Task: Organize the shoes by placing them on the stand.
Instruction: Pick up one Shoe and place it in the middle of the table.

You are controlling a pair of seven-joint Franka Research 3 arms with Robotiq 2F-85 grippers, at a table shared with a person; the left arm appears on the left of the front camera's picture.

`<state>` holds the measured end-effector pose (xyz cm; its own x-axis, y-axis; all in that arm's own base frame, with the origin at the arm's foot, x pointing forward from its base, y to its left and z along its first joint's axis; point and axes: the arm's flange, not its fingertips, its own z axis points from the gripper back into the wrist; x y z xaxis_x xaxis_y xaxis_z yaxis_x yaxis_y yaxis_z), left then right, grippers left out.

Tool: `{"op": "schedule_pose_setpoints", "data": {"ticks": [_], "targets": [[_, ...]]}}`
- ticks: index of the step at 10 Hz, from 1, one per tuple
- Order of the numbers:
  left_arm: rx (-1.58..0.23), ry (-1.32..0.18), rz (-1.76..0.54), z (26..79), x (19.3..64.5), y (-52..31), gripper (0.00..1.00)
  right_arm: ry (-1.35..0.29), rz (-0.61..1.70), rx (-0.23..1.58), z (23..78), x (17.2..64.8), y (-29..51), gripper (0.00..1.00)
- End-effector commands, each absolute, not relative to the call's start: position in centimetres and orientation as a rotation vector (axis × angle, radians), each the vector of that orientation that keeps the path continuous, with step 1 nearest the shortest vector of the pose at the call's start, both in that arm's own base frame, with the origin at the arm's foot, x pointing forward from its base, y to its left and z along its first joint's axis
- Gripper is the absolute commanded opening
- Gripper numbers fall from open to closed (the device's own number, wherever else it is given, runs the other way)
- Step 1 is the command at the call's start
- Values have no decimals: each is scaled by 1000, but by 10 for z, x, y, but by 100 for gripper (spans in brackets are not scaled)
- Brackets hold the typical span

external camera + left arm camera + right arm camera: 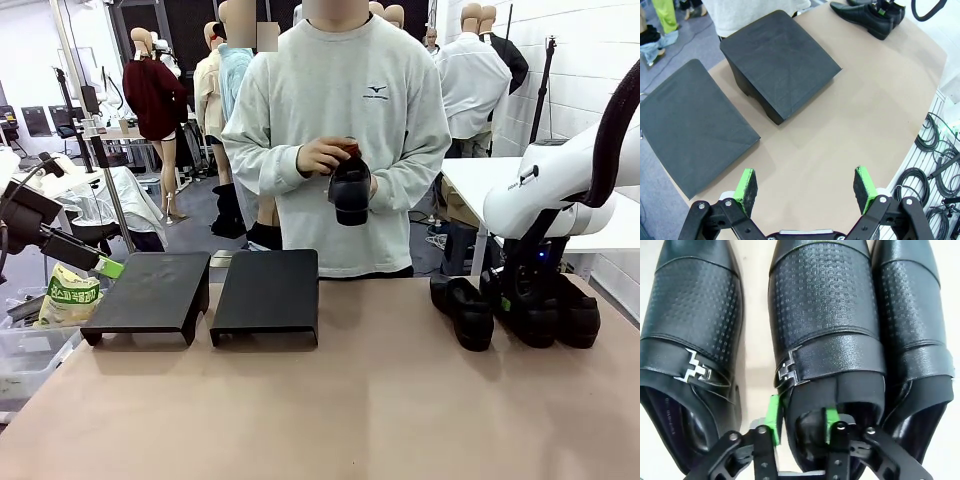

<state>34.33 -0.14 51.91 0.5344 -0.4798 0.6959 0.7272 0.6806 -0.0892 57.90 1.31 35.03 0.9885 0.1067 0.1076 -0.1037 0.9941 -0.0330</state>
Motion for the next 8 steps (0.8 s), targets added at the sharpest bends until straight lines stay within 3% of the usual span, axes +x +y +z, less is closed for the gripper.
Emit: {"op": "schedule_pose_setpoints", "data": {"ticks": [1, 2, 6, 8], "targets": [[-409, -698, -760, 518, 344, 2, 100, -127, 81, -80, 347, 586, 18, 7], [-409, -698, -760, 518, 344, 2, 100, -128, 76, -82, 346, 586, 19, 0], [-409, -698, -760, 518, 344, 2, 100, -122, 3, -107, 351, 580, 25, 0], [-409, -698, -760, 518, 344, 2, 100, -230, -31, -163, 393, 557, 41, 0]]}}
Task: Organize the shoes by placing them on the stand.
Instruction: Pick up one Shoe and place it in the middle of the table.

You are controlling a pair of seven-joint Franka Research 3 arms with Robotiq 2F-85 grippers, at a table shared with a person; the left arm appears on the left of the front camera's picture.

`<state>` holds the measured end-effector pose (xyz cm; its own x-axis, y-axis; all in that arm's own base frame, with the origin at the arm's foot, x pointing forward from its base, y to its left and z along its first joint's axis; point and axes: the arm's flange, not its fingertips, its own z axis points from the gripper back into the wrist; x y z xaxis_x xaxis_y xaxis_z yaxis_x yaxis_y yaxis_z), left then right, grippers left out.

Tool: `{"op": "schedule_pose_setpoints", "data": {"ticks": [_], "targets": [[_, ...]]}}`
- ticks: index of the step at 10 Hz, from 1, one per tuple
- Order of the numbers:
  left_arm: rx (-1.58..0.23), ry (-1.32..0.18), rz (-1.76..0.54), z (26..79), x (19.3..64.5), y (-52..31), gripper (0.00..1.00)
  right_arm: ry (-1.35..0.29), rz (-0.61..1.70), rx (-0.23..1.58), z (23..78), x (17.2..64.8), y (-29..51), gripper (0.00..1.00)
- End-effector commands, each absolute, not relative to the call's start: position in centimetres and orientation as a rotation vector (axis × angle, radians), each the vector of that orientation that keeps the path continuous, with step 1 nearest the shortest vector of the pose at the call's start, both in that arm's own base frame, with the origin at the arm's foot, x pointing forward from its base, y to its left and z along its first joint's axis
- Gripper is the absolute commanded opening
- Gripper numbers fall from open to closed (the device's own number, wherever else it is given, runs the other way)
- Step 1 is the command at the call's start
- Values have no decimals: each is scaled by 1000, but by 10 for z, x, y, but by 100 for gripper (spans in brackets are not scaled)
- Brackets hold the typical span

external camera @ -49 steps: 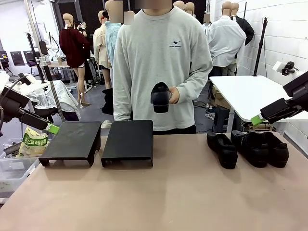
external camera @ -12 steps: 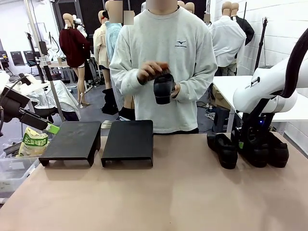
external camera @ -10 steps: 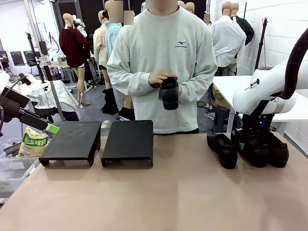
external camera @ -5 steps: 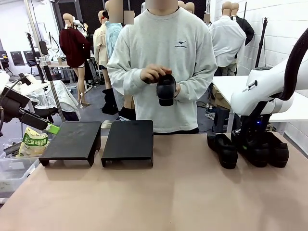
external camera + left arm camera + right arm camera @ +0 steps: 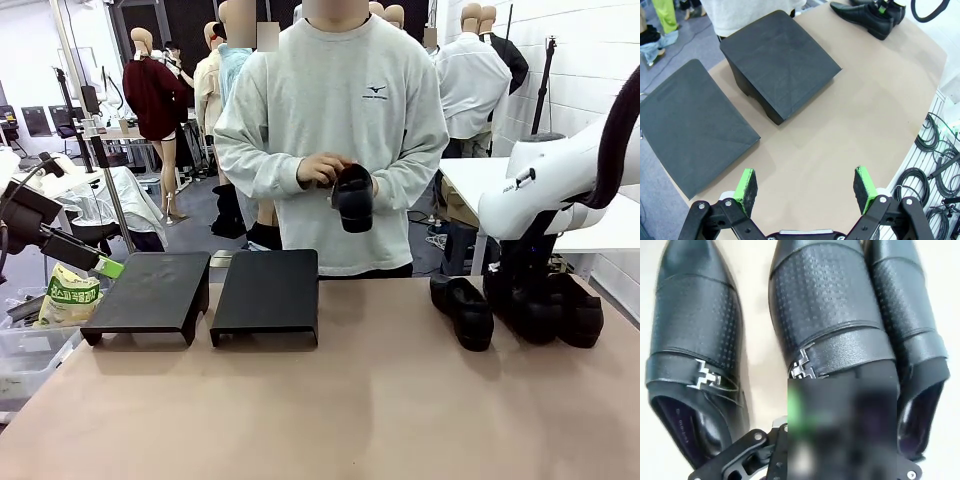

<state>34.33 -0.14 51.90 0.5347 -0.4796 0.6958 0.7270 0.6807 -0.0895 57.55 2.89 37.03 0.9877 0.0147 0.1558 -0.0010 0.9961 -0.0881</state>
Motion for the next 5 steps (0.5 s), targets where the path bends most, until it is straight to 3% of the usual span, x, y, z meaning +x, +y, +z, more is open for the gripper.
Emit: {"op": "schedule_pose_setpoints", "data": {"ticks": [1, 3, 5], "targets": [[-409, -698, -760, 518, 344, 2, 100, -306, -53, -179, 419, 540, 51, 0], [-409, -698, -760, 518, 344, 2, 100, -421, -40, -163, 459, 500, 75, 0], [-409, -698, -760, 518, 344, 2, 100, -417, -78, -140, 469, 455, 103, 0]]}}
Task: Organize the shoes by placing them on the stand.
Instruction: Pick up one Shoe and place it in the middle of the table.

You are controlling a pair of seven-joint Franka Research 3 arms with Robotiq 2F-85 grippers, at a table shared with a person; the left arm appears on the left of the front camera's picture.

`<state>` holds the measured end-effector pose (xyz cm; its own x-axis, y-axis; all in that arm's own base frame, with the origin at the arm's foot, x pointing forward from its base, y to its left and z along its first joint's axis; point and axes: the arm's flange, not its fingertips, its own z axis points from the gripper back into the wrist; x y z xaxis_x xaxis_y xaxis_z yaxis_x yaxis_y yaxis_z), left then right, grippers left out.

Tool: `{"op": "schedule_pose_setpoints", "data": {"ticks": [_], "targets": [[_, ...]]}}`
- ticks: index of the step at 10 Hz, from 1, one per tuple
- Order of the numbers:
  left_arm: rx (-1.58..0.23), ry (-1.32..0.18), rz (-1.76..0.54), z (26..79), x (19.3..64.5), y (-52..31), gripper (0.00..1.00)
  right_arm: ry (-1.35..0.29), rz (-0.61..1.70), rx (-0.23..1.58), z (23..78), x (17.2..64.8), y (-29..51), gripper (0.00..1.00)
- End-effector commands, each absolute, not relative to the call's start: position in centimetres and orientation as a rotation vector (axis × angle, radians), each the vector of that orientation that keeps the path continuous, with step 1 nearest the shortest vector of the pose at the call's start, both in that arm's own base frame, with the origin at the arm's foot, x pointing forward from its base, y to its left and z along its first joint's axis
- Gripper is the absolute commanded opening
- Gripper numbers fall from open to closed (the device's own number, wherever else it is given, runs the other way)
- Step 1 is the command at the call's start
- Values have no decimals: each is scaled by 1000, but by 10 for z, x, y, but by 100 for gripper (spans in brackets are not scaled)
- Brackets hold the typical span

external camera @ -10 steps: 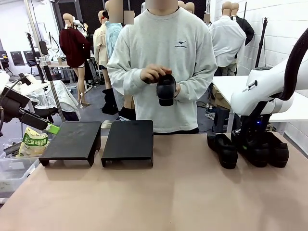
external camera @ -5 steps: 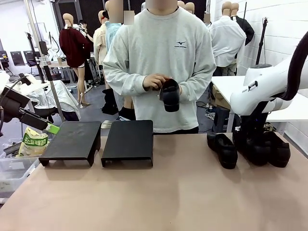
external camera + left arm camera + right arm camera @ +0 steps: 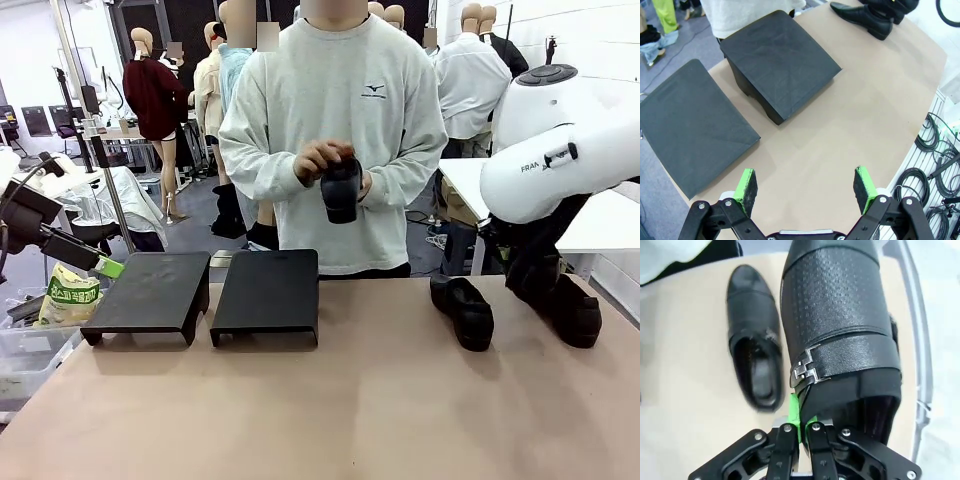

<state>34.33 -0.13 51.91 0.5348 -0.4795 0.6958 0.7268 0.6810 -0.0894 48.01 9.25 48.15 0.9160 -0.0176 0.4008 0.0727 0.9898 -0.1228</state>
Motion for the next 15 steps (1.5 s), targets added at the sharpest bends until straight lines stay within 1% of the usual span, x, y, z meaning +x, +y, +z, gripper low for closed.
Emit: {"op": "schedule_pose_setpoints", "data": {"ticks": [1, 2, 3, 4, 6, 7, 8, 9, 11, 12, 13, 15], "targets": [[-409, -698, -760, 518, 344, 2, 100, -404, -108, -154, 478, 433, 112, 0], [-409, -698, -760, 518, 344, 2, 100, -399, -105, -145, 490, 407, 117, 0], [-409, -698, -760, 518, 344, 2, 100, -386, 43, -63, 511, 386, 108, 0], [-409, -698, -760, 518, 344, 2, 100, -401, -73, -151, 481, 429, 117, 0], [-409, -698, -760, 518, 344, 2, 100, -401, -73, -151, 481, 429, 117, 0], [-409, -698, -760, 518, 344, 2, 100, -389, -51, -132, 488, 404, 117, 0], [-409, -698, -760, 518, 344, 2, 100, -338, -154, -179, 477, 408, 140, 0], [-409, -698, -760, 518, 344, 2, 100, -325, -169, -258, 473, 399, 174, 0], [-409, -698, -760, 518, 344, 2, 100, -334, -217, -316, 473, 361, 235, 0], [-409, -698, -760, 518, 344, 2, 100, -286, -219, -305, 465, 350, 258, 0], [-409, -698, -760, 518, 344, 2, 100, -258, -172, -328, 452, 346, 278, 0], [-409, -698, -760, 518, 344, 2, 100, -171, -108, -320, 415, 353, 309, 0]]}}
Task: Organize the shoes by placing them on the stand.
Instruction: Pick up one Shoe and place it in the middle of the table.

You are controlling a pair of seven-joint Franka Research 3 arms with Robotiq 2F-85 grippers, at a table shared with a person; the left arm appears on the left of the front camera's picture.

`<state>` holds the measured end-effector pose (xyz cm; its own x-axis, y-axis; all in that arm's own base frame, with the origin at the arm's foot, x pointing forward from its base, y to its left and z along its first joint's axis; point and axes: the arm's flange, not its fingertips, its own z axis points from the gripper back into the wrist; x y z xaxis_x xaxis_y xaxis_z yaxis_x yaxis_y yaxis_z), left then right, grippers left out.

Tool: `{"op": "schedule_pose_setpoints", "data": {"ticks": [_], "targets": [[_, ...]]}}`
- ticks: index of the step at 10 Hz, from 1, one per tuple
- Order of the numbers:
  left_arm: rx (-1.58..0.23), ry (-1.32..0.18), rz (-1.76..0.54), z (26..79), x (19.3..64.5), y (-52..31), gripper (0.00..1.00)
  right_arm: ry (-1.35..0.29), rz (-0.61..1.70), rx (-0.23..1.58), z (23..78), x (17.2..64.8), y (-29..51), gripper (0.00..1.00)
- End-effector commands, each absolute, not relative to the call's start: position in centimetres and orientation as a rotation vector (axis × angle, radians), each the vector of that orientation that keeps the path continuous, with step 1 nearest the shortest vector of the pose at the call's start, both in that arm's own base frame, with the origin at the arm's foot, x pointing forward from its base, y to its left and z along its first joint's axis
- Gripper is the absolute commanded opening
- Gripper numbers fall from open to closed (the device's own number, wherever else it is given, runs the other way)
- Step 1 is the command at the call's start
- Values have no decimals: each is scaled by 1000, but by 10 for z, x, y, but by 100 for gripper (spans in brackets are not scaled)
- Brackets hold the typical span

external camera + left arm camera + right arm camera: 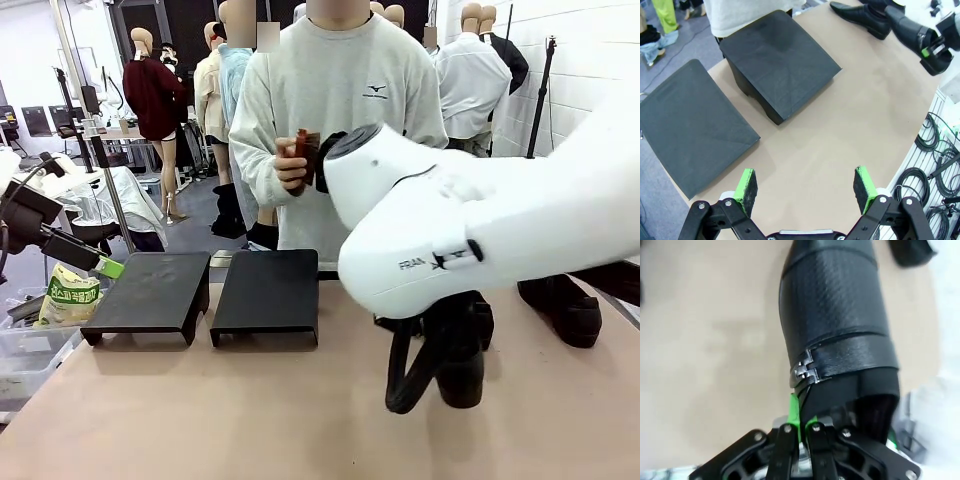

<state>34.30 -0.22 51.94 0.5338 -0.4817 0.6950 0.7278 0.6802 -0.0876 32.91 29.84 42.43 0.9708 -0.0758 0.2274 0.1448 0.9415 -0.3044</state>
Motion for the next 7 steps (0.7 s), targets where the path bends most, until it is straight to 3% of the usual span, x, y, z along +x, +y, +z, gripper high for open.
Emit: {"op": "schedule_pose_setpoints", "data": {"ticks": [1, 7], "targets": [[-409, -698, -760, 518, 344, 2, 100, -158, -81, -274, 401, 356, 317, 0], [-409, -698, -760, 518, 344, 2, 100, -59, 122, -117, 369, 356, 344, 0]]}}
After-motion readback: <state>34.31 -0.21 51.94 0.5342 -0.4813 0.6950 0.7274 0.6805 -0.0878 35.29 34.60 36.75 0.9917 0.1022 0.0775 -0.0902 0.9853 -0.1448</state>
